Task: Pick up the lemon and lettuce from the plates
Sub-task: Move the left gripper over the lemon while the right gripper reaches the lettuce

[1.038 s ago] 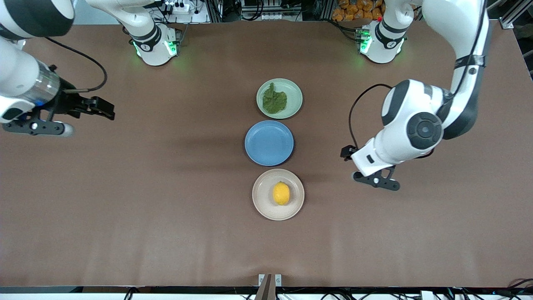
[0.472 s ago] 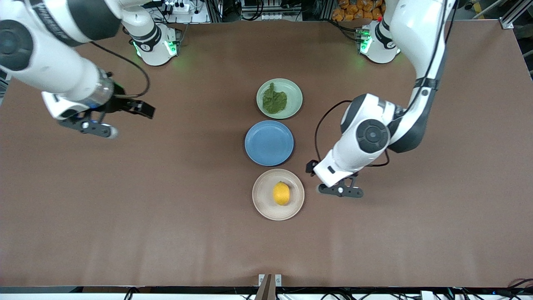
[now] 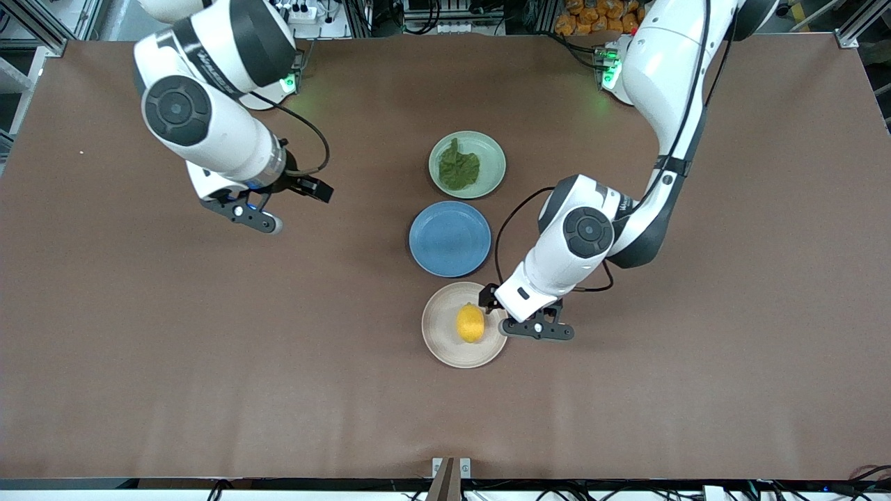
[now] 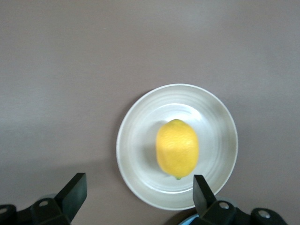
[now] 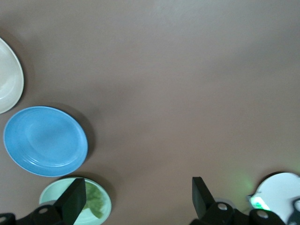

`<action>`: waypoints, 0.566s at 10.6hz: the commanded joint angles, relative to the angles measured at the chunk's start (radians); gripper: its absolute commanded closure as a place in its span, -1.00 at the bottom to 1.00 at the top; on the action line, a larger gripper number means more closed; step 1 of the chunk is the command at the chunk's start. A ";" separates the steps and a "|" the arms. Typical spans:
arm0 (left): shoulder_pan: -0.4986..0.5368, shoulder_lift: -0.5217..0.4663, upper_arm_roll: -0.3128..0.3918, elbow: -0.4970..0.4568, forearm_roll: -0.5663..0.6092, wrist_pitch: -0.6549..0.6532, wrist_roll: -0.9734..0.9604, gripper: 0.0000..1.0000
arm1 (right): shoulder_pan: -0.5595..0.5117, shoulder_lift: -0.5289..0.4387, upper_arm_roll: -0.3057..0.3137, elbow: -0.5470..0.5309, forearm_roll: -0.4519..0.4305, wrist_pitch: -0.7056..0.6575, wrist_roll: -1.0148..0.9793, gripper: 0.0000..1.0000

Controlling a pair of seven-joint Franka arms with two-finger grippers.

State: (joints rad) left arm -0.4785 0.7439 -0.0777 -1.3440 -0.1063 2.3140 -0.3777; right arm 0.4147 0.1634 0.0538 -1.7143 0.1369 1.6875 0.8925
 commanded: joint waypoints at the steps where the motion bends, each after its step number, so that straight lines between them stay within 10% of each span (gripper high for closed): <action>1: -0.034 0.058 0.006 0.045 -0.021 0.063 -0.039 -1.00 | 0.071 -0.016 -0.005 -0.102 0.059 0.128 0.130 -1.00; 6: -0.065 0.133 0.007 0.048 -0.021 0.134 -0.036 -1.00 | 0.286 0.141 -0.005 -0.226 0.122 0.429 0.394 -1.00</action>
State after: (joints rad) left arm -0.5315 0.8467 -0.0789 -1.3321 -0.1068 2.4341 -0.3992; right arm 0.6319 0.2478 0.0556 -1.9432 0.2369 2.0658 1.2025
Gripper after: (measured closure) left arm 0.000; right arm 0.000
